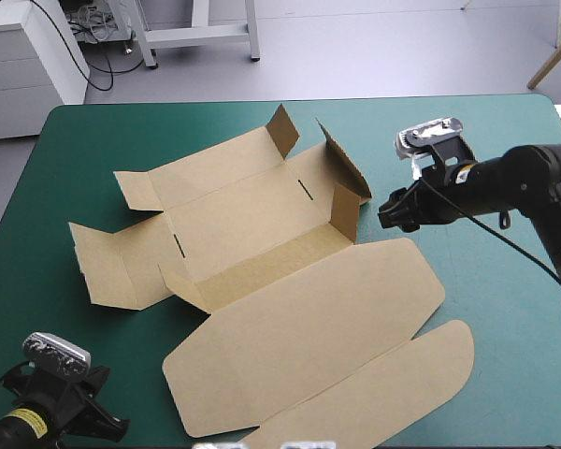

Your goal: Fold the box

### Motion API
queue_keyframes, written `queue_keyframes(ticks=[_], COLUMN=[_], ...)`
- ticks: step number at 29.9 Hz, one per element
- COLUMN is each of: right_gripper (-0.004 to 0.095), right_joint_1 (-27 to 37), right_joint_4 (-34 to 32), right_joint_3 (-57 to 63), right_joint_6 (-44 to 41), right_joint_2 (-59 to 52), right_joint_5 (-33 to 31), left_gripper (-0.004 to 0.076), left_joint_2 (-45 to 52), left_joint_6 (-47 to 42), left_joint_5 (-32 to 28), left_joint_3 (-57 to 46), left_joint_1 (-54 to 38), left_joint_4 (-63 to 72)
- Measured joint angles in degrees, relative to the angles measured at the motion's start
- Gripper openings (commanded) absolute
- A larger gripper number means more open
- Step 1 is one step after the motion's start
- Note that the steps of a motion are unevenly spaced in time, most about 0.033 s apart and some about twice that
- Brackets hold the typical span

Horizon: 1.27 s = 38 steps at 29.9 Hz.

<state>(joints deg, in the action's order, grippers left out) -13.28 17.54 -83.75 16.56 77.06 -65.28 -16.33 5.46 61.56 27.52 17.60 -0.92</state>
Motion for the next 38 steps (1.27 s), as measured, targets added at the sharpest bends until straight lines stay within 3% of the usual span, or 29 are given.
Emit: queue_keyframes(ticks=[18,30,34,38], right_gripper=[0.0532,0.0501,0.0396,0.0174], right_joint_1=[0.00,-4.43,-4.60,-4.60], right_joint_4=[4.13,3.27,2.62,1.78], right_joint_3=[-15.52,-17.50,-17.50,-17.50], right_joint_6=[3.56,3.57,3.25,2.87], right_joint_2=[27.17,37.00,37.47,37.47], right_joint_5=[1.67,0.29,-0.05,-0.41], left_gripper=[-0.0010,-0.0010,-0.0010,-0.0010], left_joint_2=[0.00,0.00,0.00,0.00], left_joint_6=[0.00,0.00,0.00,0.00], left_joint_5=[0.28,1.53,2.57,2.64], left_joint_3=[0.00,0.00,0.00,0.00], left_joint_1=[0.00,0.00,0.00,0.00], left_joint_4=[0.00,-0.05,-0.05,-0.05])
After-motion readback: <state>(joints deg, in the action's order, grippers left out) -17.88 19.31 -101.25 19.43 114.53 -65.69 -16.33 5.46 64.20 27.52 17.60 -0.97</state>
